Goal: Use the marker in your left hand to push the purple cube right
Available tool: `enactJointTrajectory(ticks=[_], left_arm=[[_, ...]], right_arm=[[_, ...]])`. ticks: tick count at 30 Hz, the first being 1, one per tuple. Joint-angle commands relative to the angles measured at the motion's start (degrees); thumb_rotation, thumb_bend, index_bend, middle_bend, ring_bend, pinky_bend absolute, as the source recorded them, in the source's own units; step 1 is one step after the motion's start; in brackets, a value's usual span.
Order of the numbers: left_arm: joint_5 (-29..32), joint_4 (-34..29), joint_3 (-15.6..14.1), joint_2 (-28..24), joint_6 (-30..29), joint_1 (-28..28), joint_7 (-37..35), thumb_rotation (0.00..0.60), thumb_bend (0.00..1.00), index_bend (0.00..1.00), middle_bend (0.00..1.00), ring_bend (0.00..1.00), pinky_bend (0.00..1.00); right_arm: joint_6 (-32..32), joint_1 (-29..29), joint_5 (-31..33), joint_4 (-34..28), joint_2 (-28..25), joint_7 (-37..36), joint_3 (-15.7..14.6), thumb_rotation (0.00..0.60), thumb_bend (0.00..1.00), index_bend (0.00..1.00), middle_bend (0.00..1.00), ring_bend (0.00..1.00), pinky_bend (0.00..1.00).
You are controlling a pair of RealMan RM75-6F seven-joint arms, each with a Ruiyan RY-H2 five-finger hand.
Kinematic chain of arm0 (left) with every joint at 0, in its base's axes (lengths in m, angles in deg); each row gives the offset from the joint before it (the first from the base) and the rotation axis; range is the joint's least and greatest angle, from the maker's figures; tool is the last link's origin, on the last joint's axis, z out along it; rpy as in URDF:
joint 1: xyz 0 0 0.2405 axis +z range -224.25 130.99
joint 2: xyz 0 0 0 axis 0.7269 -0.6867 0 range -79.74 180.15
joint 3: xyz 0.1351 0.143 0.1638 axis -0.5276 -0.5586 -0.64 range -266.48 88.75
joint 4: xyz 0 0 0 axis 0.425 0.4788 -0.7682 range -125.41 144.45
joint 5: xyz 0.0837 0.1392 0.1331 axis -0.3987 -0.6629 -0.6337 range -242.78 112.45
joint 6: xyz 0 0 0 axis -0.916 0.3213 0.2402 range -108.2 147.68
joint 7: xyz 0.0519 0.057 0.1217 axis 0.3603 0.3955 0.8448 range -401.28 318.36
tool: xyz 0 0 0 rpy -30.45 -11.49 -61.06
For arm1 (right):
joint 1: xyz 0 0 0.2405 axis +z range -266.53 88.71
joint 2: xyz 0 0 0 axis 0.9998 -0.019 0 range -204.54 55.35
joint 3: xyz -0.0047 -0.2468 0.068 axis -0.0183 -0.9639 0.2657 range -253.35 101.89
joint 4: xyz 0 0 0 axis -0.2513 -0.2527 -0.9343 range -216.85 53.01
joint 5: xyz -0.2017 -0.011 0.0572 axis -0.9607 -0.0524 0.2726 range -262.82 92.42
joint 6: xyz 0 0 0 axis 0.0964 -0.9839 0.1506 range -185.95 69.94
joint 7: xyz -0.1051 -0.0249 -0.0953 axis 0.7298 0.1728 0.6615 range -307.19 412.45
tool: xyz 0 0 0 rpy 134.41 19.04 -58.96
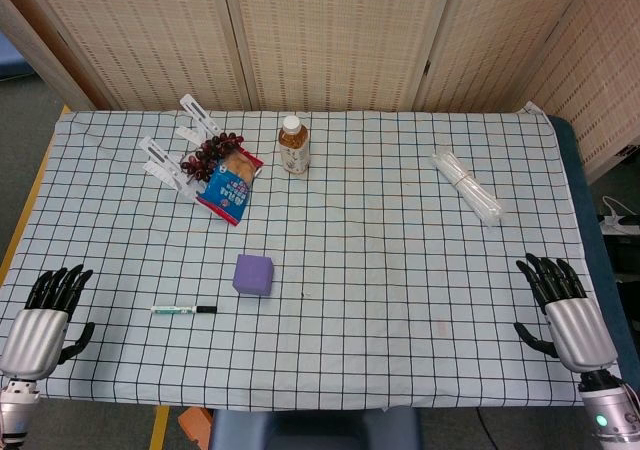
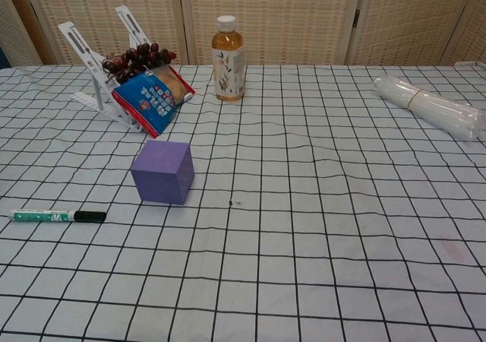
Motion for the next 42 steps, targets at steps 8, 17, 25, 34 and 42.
enactJointTrajectory(ticks=[8, 17, 25, 34, 42], left_arm=[[-3.08, 5.79, -0.59, 6.65, -1.31, -0.56, 6.52, 0.6, 0.39, 0.09, 0.15, 0.17, 0.47], [-6.36, 17.3, -2.43, 17.04, 2.61, -3.07, 15.62, 0.6, 0.39, 0.28, 0.34, 0.57, 0.87], [-5.65, 20.58, -2.31, 20.48, 6.61, -5.39, 17.31, 0.6, 0.39, 0.28, 0.34, 0.6, 0.89], [-4.69, 25.27, -1.69, 23.69, 9.17, -7.63, 18.11, 0.6, 0.39, 0.29, 0.33, 0.61, 0.89], [-4.46, 28.63, -1.75, 25.82, 10.68, -9.36, 18.19, 0.6, 0.39, 0.31, 0.33, 0.62, 0.89]], right_arm=[[0.52, -0.25, -0.32, -0.08, -0.07, 0.02, -0.13, 0.6, 0.17, 0.0, 0.0, 0.0, 0.0], [0.19, -0.12, -0.5, -0.56, -0.08, 0.23, -0.28, 0.6, 0.17, 0.0, 0.0, 0.0, 0.0], [-1.46, 0.44, 0.58, -0.54, -0.15, 0.63, -0.17, 0.6, 0.17, 0.0, 0.0, 0.0, 0.0], [-1.43, 0.37, 0.64, -0.84, -0.49, 0.53, -0.24, 0.6, 0.17, 0.0, 0.0, 0.0, 0.0], [-3.37, 0.9, 1.26, -1.43, -1.13, 0.34, -0.68, 0.6, 0.17, 0.0, 0.0, 0.0, 0.0]])
